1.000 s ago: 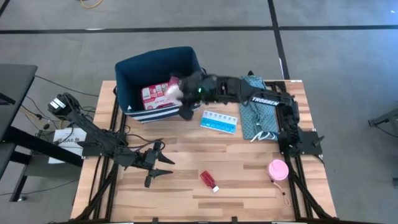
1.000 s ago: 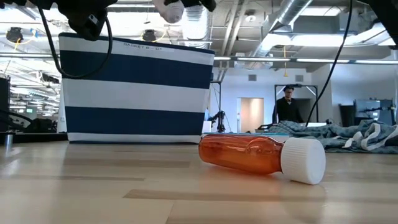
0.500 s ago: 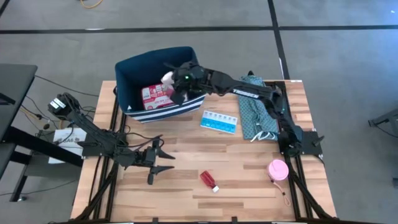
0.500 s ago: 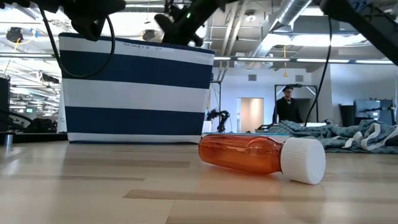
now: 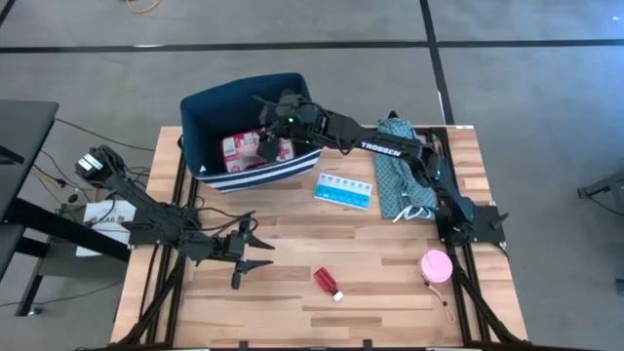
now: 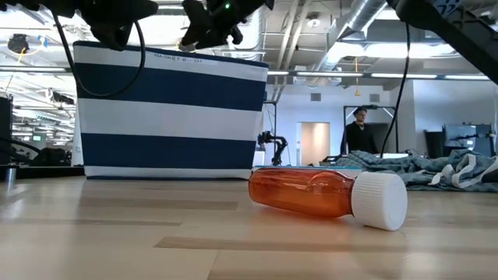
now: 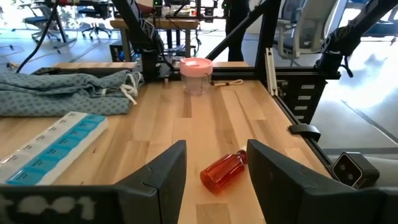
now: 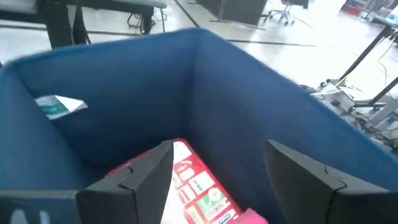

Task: Pick & place medical supplies in basket/bin
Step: Put the red medicine bottle into the blue bin

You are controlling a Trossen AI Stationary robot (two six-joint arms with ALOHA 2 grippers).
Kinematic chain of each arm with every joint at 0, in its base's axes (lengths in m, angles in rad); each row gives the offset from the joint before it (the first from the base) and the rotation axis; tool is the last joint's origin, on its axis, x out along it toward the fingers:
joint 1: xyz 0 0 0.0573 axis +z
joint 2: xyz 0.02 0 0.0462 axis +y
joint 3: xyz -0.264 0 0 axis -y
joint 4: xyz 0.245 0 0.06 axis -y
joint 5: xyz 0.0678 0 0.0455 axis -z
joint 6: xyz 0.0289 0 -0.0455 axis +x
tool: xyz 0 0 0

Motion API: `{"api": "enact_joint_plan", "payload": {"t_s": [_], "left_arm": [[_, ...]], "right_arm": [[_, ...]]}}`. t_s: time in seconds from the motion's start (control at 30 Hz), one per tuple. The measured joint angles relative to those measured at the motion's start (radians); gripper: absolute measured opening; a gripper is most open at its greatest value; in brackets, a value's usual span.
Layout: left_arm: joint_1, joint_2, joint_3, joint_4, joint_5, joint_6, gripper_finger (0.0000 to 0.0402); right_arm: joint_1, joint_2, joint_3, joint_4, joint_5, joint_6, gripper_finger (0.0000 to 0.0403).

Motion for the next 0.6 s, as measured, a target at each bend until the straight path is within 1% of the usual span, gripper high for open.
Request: {"api": "enact_joint_plan", "payload": {"t_s": [0.07,0.13,0.2,0.27,0.37,0.47,0.53,0.6], "left_arm": [[0.0,0.0,0.0,0.0,0.0,0.0,0.0157],[0.0,0.0,0.0,0.0,0.0,-0.001,0.0157],[0.0,0.0,0.0,0.002,0.0,-0.001,0.0157],[0.0,0.0,0.0,0.007,0.001,0.0,0.0157],[0.0,0.0,0.0,0.015,0.004,0.001,0.0157],[0.0,0.0,0.0,0.024,0.004,0.006,0.0157],[0.0,0.0,0.0,0.024,0.004,0.006,0.0157],[0.0,0.0,0.0,0.024,0.004,0.006,0.0157]], "right_arm": [[0.011,-0.006,0.005,-0.003,0.0,0.008,0.0243],[0.026,-0.03,-0.004,-0.037,-0.007,0.052,0.0239],[0.056,-0.065,-0.002,-0.053,-0.038,0.09,0.0236],[0.09,-0.111,-0.001,-0.109,-0.06,0.094,0.0233],[0.153,-0.163,0.001,-0.186,-0.053,0.089,0.0229],[0.233,-0.205,-0.001,-0.282,0.002,0.137,0.0224],[0.292,-0.231,0.0,-0.362,0.052,0.214,0.0222],[0.35,-0.244,0.002,-0.482,0.064,0.321,0.022]]}}
